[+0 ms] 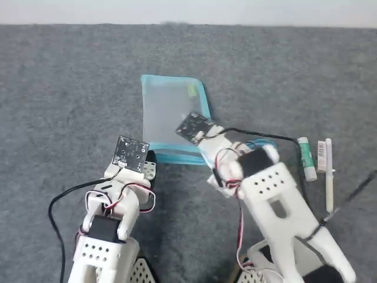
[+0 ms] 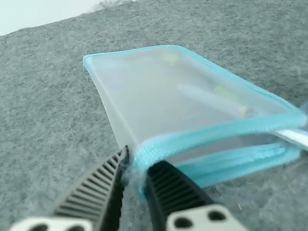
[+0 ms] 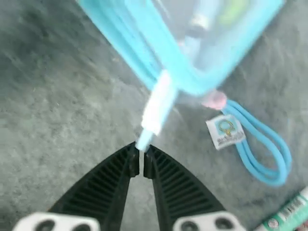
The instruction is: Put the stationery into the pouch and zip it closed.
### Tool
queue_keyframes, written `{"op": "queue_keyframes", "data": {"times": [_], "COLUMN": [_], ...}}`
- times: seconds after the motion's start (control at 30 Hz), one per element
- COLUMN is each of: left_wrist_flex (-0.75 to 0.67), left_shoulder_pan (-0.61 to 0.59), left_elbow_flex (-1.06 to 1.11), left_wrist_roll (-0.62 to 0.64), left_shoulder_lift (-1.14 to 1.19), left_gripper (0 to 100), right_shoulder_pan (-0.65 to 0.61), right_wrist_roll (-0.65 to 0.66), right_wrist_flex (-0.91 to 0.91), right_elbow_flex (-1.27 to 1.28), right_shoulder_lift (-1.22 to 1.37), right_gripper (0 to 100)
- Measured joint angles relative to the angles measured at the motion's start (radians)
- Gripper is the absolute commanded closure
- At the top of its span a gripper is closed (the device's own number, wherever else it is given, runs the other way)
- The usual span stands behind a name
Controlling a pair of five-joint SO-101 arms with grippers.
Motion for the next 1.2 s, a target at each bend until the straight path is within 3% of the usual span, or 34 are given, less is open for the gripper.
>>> {"op": "queue_keyframes", "data": {"times": [0.5,0.6,0.77,0.87,1.0,1.2], "left_wrist_flex": [0.000,0.000,0.000,0.000,0.000,0.000], "left_shoulder_pan": [-0.008,-0.008,-0.006,-0.006,-0.006,-0.006], "left_elbow_flex": [0.000,0.000,0.000,0.000,0.000,0.000], "left_wrist_roll": [0.008,0.008,0.008,0.003,0.003,0.002], "left_shoulder_lift": [0.000,0.000,0.000,0.000,0.000,0.000], "left_gripper": [99,99,99,99,99,99], "right_shoulder_pan": [-0.057,-0.058,-0.074,-0.069,0.034,0.454], "right_wrist_roll": [-0.095,-0.095,-0.094,-0.094,-0.091,0.089], "right_wrist_flex": [-0.021,-0.020,0.058,0.118,0.239,0.376], "right_elbow_flex": [-0.506,-0.516,-0.508,-0.446,-0.387,-0.345], "right_shoulder_lift": [0.471,0.473,0.362,0.216,0.018,-0.038], "right_gripper": [99.1,97.9,85.0,86.4,88.8,88.6]}}
